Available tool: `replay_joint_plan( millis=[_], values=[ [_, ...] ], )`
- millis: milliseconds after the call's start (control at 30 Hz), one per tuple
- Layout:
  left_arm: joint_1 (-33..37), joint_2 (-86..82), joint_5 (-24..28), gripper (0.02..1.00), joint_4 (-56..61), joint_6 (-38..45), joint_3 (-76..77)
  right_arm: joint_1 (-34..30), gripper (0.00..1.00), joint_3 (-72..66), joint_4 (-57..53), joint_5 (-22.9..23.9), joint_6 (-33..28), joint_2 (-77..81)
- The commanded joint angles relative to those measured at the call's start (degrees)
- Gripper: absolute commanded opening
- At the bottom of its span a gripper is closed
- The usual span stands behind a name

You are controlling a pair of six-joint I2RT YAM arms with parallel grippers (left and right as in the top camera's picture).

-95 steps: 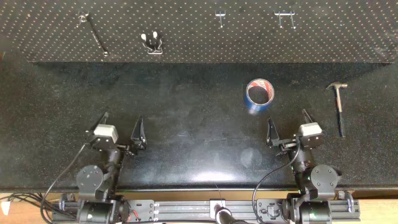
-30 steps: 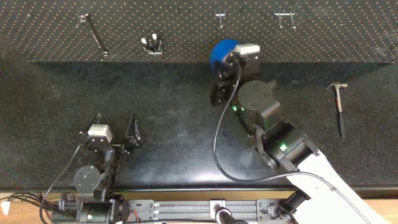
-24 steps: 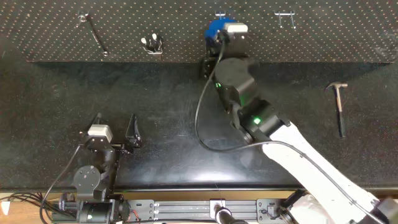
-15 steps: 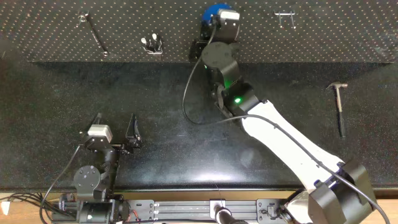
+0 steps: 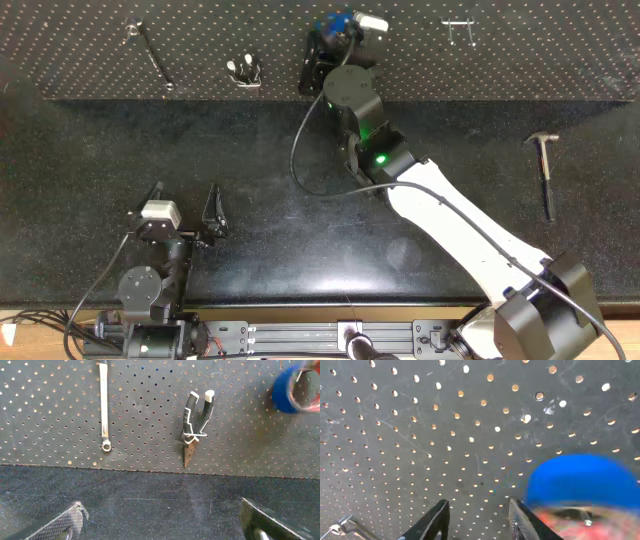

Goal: Place Tools Onto Pegboard

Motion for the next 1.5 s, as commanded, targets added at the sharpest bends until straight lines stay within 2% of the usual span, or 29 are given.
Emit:
replay_joint_plan(
  millis=[33,133,200,233,267,300,333,367,400,433,467,500,567,600,633,700,767,867,900,933,1100,1167,1267,1333,1367,1400,1433,1467,1500],
  values=[
    [0.37,-0.48,0.42,0.993,-0.31,0.92,-0.13,0.0,0.413,1.57,-2.97,-1.66,0.26,-0.46],
    [0.37,-0.48,0.42,0.996,-0.31,0.92,-0.13,-0.35,0.411,1.84,-12.28,-10.19,0.55,-3.69],
    [0.37,-0.48,0.42,0.993,-0.31,0.9,-0.13,-0.37,0.408,1.84,-21.31,-16.35,3.08,-6.91],
    [0.37,-0.48,0.42,0.996,-0.31,0.92,-0.13,-1.64,0.411,1.84,-29.29,-23.37,4.52,-9.88],
    [0.37,-0.48,0.42,0.993,-0.31,0.92,-0.13,-3.5,0.408,1.84,-36.09,-27.15,4.57,-11.74],
    [0.37,-0.48,0.42,0.993,-0.31,0.92,-0.13,-6.82,0.435,1.84,-46.6,-28.2,4.09,-13.88],
    [0.37,-0.48,0.44,0.993,-0.31,0.92,-0.13,-14.8,0.435,1.81,-65.37,-28.09,-2.58,-15.96],
    [0.37,-0.48,0.42,0.993,-0.31,0.92,-0.13,-21.62,0.454,1.81,-75.71,-27.17,-11.41,-16.09],
    [0.37,-0.48,0.42,0.993,-0.31,0.92,-0.13,-30.14,0.516,1.7,-83.41,-24.72,-24.55,-15.41],
    [0.37,-0.46,0.42,0.993,-0.31,0.92,-0.13,-39.95,0.621,1.64,-86.73,-23.15,-41.07,-13.6],
    [0.37,-0.48,0.42,0.993,-0.31,0.92,-0.13,-48.09,0.691,1.62,-87.12,-23.15,-49.13,-11.74],
    [0.37,-0.48,0.42,0.993,-0.31,0.92,-0.13,-53.9,0.695,1.6,-87.12,-23.15,-53.07,-10.03],
    [0.37,-0.48,0.42,0.993,-0.31,0.9,-0.13,-66.69,0.704,1.16,-85.59,-23.56,-54.4,-6.19],
    [0.37,-0.48,0.42,0.993,-0.31,0.92,-0.13,-70.79,0.711,-0.7,-83.01,-23.54,-59.45,-4.52],
    [0.37,-0.48,0.44,0.993,-0.31,0.92,-0.13,-71.97,0.711,-2.89,-80.5,-23.54,-65.22,-3.3],
    [0.37,-0.48,0.42,0.993,-0.31,0.92,-0.13,-71.95,0.827,-8.28,-72.91,-21.77,-74.18,-2.54],
    [0.37,-0.48,0.42,0.993,-0.31,0.92,-0.13,-71.67,0.869,-9.53,-67.04,-14.58,-77.85,-2.01],
    [0.37,-0.48,0.44,0.993,-0.31,0.92,-0.13,-71.23,0.873,-9.29,-60.92,-16.46,-77.79,4.04],
    [0.37,-0.48,0.42,0.993,-0.31,0.92,-0.13,-70.93,0.871,-8.22,-60.83,-18.71,-77.15,6.25],
    [0.37,-0.48,0.42,0.993,-0.31,0.92,-0.13,-71.08,0.871,-6.93,-59.56,-24.13,-75.97,7.45],
    [0.37,-0.48,0.42,0.993,-0.31,0.92,-0.13,-72.65,0.871,-6.91,-55.98,-26.08,-75.36,8.11],
    [0.37,-0.48,0.44,0.996,-0.31,0.9,-0.13,-73.35,0.869,-6.91,-55.19,-28.33,-74.82,9.38],
    [0.37,-0.48,0.42,0.993,-0.31,0.92,-0.13,-73.37,0.858,-6.91,-55.08,-28.57,-74.79,11.76],
    [0.37,-0.46,0.42,0.993,-0.31,0.9,-0.13,-73.35,0.798,-6.91,-56.3,-28.52,-74.77,11.76],
    [0.37,-0.48,0.42,0.993,-0.31,0.92,-0.13,-73.37,0.459,-6.91,-57.53,-28.55,-74.77,11.76],
    [0.37,-0.46,0.44,0.993,-0.31,0.92,-0.13,-73.37,0.2,-6.93,-57.99,-28.57,-74.75,11.76],
    [0.37,-0.46,0.42,0.993,-0.31,0.9,-0.13,-73.37,0.187,-6.99,-58.55,-28.57,-74.77,11.76],
    [0.37,-0.48,0.42,0.991,-0.31,0.92,-0.13,-73.37,0.08,-7.26,-58.53,-28.57,-74.79,11.78],
    [0.37,-0.48,0.44,0.993,-0.31,0.9,-0.13,-73.35,0.08,-7.76,-58.53,-28.57,-74.79,11.78]
  ],
)
